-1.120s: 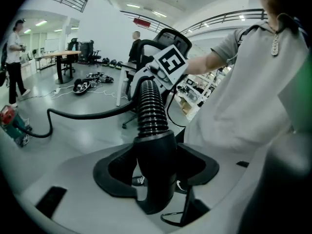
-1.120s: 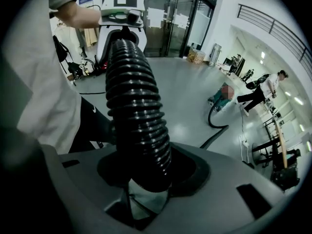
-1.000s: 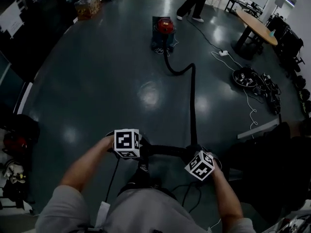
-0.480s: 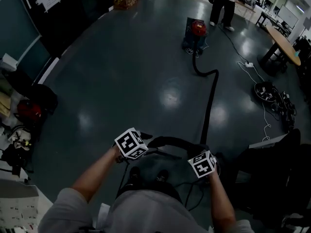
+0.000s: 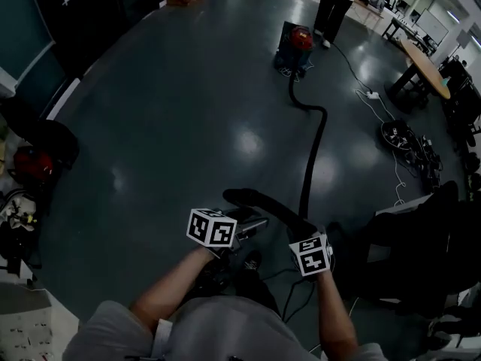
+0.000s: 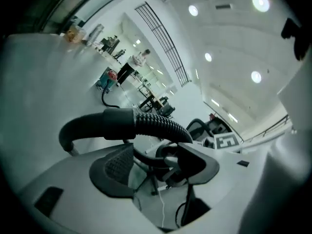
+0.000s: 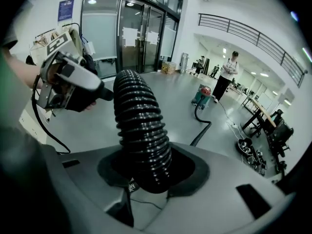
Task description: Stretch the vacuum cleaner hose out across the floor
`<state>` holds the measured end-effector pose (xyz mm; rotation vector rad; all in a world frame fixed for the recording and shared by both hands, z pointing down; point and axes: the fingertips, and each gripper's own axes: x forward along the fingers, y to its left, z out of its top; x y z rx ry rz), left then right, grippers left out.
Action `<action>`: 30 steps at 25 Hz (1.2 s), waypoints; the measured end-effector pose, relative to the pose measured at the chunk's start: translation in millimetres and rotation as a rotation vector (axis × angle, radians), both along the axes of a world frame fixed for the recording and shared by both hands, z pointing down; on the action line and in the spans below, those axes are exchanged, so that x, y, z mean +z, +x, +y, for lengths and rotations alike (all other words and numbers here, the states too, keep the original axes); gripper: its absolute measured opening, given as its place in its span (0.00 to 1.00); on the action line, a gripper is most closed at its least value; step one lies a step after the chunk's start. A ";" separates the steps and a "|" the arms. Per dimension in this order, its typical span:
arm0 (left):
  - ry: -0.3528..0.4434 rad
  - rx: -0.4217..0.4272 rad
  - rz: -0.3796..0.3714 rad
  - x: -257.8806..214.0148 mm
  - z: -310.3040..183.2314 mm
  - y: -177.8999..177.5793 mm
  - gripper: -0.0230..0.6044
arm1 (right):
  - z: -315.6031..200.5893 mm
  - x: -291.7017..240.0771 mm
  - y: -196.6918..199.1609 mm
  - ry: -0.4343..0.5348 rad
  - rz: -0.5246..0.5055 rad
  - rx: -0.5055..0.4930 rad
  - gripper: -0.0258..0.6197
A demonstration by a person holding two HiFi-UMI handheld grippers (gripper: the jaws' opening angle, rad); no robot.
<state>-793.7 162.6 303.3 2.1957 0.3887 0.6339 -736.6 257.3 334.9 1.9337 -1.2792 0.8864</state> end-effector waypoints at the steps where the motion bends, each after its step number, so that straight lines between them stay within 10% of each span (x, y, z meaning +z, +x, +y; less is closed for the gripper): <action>1: -0.060 -0.036 0.001 0.0 -3.7 -3.1 0.49 | -3.3 -0.7 -11.3 0.010 -0.001 0.003 0.29; 6: -0.294 -0.114 0.064 -15.3 -21.1 -29.6 0.55 | -27.0 -3.6 -65.7 0.099 -0.069 0.012 0.29; 10: -0.312 -0.117 0.136 -34.9 -39.7 -46.4 0.57 | -39.4 4.0 -103.8 0.126 -0.117 -0.004 0.28; 22: -0.441 -0.189 0.022 9.6 -71.3 -83.6 0.58 | -81.3 -0.9 -221.4 0.196 -0.178 -0.246 0.28; 30: -0.496 -0.131 0.153 -17.8 -63.6 -118.2 0.53 | -94.4 -5.6 -309.0 0.270 -0.393 -0.493 0.28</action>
